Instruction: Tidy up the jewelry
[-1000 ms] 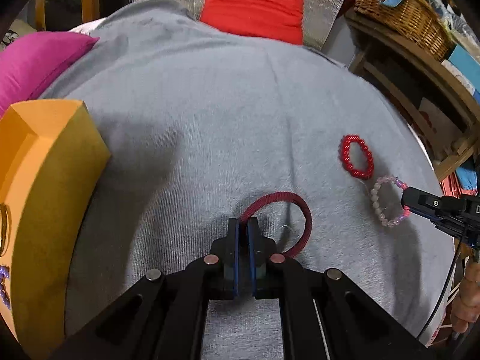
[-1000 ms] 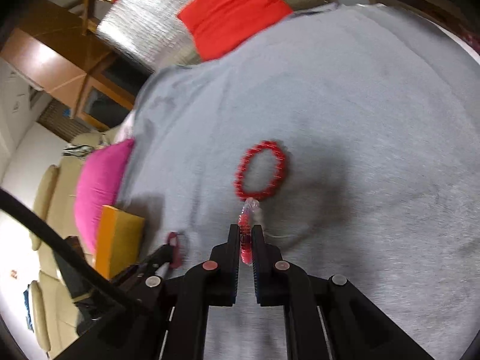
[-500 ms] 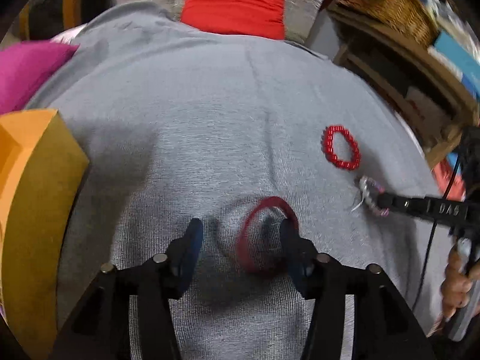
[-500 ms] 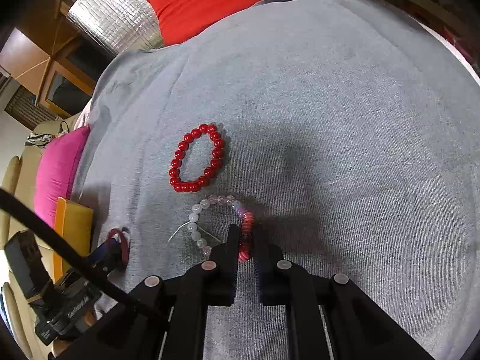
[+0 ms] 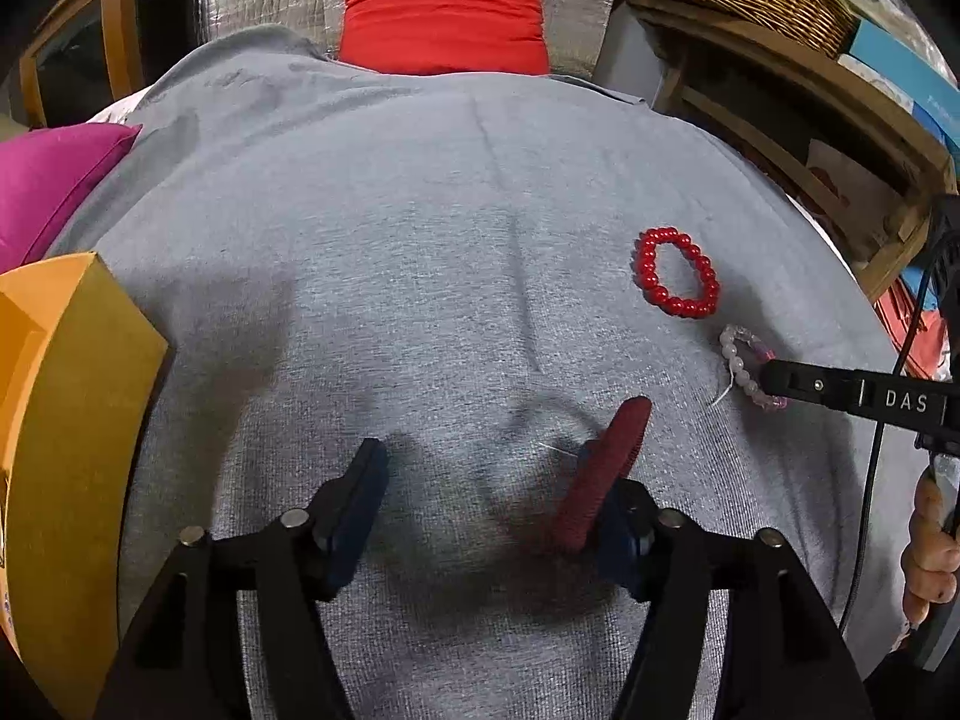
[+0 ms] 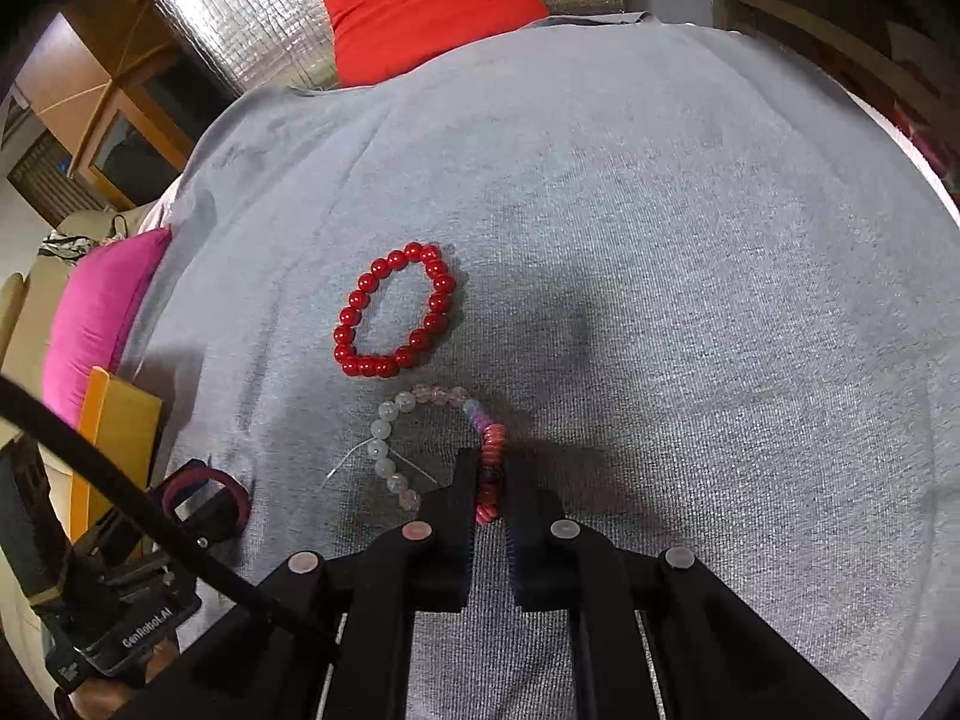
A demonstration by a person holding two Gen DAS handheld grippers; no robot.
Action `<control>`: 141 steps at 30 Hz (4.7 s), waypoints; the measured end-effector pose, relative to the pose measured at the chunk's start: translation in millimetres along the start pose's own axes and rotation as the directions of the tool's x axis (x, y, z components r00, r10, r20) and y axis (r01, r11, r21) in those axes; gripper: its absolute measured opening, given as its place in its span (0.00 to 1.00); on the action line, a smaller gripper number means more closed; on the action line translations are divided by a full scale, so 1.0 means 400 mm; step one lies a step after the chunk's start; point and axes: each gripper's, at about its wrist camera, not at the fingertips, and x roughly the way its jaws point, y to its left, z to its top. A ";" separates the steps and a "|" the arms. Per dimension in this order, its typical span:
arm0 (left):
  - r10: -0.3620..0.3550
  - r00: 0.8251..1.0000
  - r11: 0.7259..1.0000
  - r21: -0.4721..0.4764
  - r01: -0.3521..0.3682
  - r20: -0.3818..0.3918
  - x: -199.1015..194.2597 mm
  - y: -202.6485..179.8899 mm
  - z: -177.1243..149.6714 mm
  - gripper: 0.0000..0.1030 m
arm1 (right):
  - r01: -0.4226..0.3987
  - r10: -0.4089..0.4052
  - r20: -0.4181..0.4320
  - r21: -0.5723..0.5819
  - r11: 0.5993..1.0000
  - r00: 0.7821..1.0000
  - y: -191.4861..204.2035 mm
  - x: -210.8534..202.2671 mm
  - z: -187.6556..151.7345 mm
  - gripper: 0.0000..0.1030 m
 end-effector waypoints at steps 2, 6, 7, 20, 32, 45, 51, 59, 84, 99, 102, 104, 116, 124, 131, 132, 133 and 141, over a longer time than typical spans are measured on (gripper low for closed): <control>0.000 1.000 1.000 0.009 0.000 -0.003 0.000 -0.006 -0.004 0.73 | 0.003 -0.003 0.001 -0.003 1.000 1.000 0.006 0.004 0.001 0.11; 0.002 1.000 1.000 0.004 -0.002 -0.012 0.004 -0.014 -0.003 0.77 | 0.000 0.000 0.004 -0.003 1.000 1.000 0.002 -0.001 -0.003 0.11; 0.001 1.000 1.000 0.007 -0.001 -0.015 0.003 -0.015 -0.003 0.78 | -0.003 0.003 0.003 -0.001 1.000 1.000 0.003 0.001 -0.002 0.11; 0.043 0.993 0.998 0.041 -0.039 -0.108 0.015 -0.060 0.013 0.96 | 0.000 0.000 0.008 0.008 1.000 1.000 -0.011 -0.005 0.001 0.10; 0.065 0.992 0.998 0.034 -0.061 -0.105 0.007 -0.066 0.018 0.88 | 0.060 -0.060 0.032 0.004 0.998 0.998 0.017 -0.009 -0.012 0.11; -0.119 0.992 0.993 0.007 0.120 -0.051 -0.039 -0.010 0.000 0.14 | 0.176 -0.158 0.135 -0.130 0.976 0.978 0.088 0.003 -0.030 0.09; -0.178 0.983 0.984 -0.005 0.178 -0.042 -0.062 0.011 -0.011 0.07 | 0.084 -0.077 0.109 -0.065 0.994 0.991 0.055 -0.011 -0.017 0.09; -0.187 0.982 0.982 0.012 0.187 -0.003 -0.108 -0.013 -0.013 0.06 | -0.063 0.064 0.121 -0.010 0.998 0.991 0.037 -0.041 -0.011 0.08; -0.001 0.972 0.993 -0.112 0.028 0.233 -0.350 0.091 -0.038 0.06 | -0.332 0.365 0.229 -0.171 0.928 0.902 0.256 -0.132 -0.039 0.09; 0.193 0.935 0.968 -0.216 -0.131 0.299 -0.483 0.228 -0.124 0.06 | -0.450 0.523 0.199 -0.319 0.834 0.829 0.498 -0.174 -0.098 0.09; 0.222 0.929 0.960 -0.234 -0.155 0.297 -0.494 0.251 -0.139 0.06 | -0.476 0.555 0.190 -0.341 0.811 0.810 0.546 -0.181 -0.110 0.09; 0.235 0.925 0.956 -0.244 -0.164 0.297 -0.501 0.265 -0.149 0.06 | -0.495 0.576 0.182 -0.349 0.796 0.797 0.576 -0.179 -0.117 0.09; 0.283 0.921 0.927 -0.322 -0.191 0.267 -0.513 0.370 -0.185 0.06 | -0.538 0.612 0.097 -0.383 0.751 0.785 0.708 -0.111 -0.155 0.09; 0.350 0.916 0.870 -0.429 -0.242 0.194 -0.508 0.513 -0.236 0.06 | -0.551 0.617 0.039 -0.410 0.727 0.786 0.777 -0.064 -0.155 0.09; 0.391 0.917 0.827 -0.467 -0.312 0.081 -0.478 0.596 -0.291 0.06 | -0.541 0.569 -0.056 -0.400 0.740 0.820 0.862 0.030 -0.161 0.09; 0.392 0.918 0.827 -0.462 -0.321 0.063 -0.471 0.604 -0.298 0.06 | -0.533 0.554 -0.069 -0.396 0.748 0.829 0.874 0.046 -0.164 0.09; 0.392 0.919 0.827 -0.458 -0.327 0.052 -0.465 0.608 -0.301 0.06 | -0.525 0.539 -0.085 -0.391 0.756 0.838 0.883 0.064 -0.169 0.09; 0.408 0.913 0.824 -0.421 -0.378 -0.020 -0.425 0.620 -0.311 0.06 | -0.493 0.482 -0.137 -0.406 0.769 0.865 0.912 0.120 -0.195 0.09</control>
